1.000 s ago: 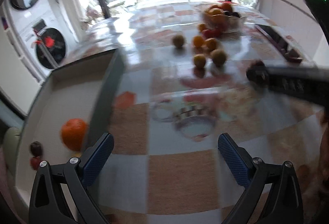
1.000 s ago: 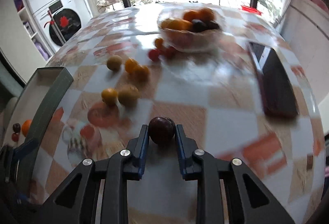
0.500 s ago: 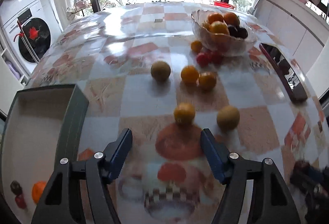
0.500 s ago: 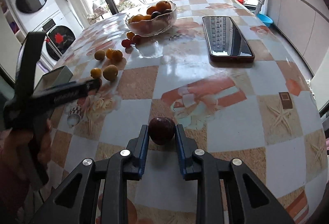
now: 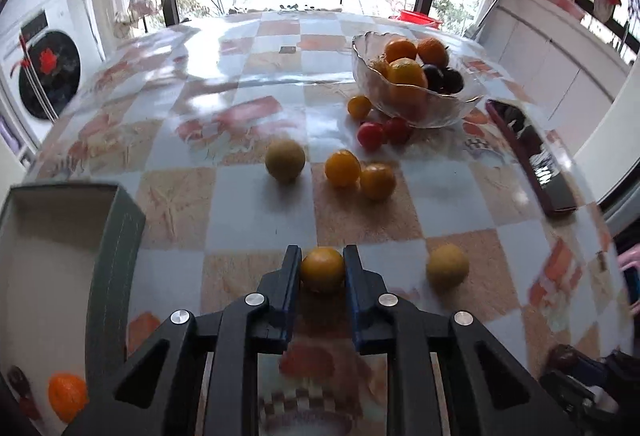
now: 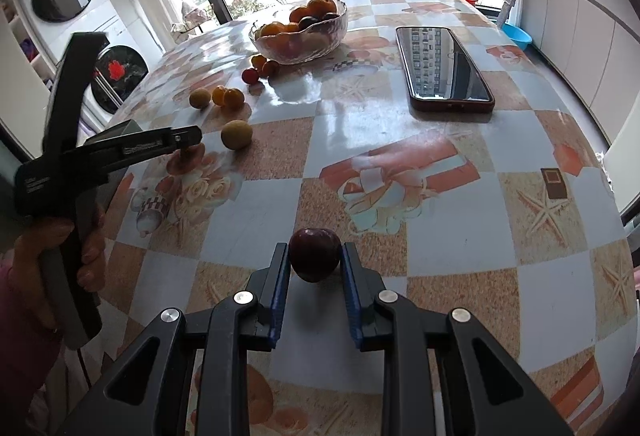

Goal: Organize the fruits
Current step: 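Carry both fruits into the grey tray and open both tools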

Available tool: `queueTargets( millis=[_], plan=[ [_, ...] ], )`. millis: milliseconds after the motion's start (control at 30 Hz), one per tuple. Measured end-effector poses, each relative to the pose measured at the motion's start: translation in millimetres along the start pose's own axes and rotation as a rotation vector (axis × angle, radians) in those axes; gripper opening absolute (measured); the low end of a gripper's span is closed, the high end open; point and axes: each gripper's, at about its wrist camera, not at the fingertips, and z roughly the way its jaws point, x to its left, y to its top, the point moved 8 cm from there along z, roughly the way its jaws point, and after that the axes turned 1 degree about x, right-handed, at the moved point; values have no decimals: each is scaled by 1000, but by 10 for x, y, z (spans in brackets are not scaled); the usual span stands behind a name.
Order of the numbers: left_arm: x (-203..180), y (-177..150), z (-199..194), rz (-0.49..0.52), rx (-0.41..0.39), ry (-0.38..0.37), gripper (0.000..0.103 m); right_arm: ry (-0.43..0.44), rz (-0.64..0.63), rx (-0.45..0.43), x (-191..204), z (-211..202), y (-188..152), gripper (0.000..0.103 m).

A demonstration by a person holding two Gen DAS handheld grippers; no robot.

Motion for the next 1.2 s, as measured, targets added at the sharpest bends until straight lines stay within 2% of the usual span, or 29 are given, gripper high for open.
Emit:
queueTargets(
  millis=[167, 333, 467, 567, 700, 933, 1200],
  plan=[
    [70, -179, -433, -13, -44, -29, 22, -2, -4, 11, 77, -59, -70, 28],
    [255, -341, -947, -18, -114, -13, 22, 14, -20, 14, 269, -150, -100, 28],
    [590, -540, -1267, -39, -153, 37, 22, 30, -53, 18, 539, -220, -137, 28],
    [942, -723, -1446, -57, -167, 120, 22, 46, -92, 24, 799, -247, -172, 28],
    [1315, -906, -1544, -83, -172, 193, 22, 71, -150, 38, 1225, -212, -216, 28],
    [1854, -1194, -1521, -193, -149, 214, 22, 143, -274, 79, 2088, -100, -294, 28],
    [2123, -1304, -1441, -247, -140, 224, 22, 206, -379, 116, 2814, 50, -327, 28]
  ],
)
